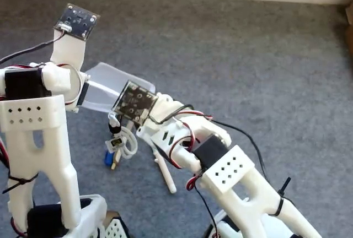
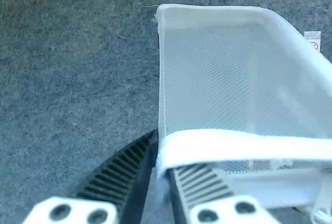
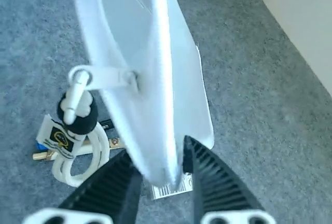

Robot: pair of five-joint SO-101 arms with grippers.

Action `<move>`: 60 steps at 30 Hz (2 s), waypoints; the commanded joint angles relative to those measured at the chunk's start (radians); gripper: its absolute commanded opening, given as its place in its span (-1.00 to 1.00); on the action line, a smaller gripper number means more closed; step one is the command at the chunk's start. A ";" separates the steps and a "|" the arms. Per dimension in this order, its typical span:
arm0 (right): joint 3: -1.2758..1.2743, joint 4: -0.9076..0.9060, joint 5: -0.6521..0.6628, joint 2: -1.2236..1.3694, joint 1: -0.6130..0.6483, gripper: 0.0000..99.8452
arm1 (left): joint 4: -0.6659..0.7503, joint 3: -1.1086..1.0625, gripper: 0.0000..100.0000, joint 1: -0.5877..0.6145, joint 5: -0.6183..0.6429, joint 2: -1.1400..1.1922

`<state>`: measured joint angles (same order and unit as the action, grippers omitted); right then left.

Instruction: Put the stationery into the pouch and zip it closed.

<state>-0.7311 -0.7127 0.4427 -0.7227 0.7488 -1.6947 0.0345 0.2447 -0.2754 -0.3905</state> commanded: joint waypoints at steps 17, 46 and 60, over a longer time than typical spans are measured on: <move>0.303 -0.384 -0.273 -0.074 -0.185 -0.38 | -0.015 0.061 -0.99 0.130 0.358 -0.041; 0.552 -0.387 -0.301 0.746 -0.292 -0.64 | -0.052 -0.058 -0.91 0.216 0.609 -0.050; 0.613 -0.387 -0.295 0.926 -0.341 -0.64 | -0.052 -0.059 -0.91 0.214 0.609 -0.050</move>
<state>-0.1803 -1.0963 0.1358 0.2041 0.4219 -1.7361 -0.0253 0.4503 0.3214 -0.4104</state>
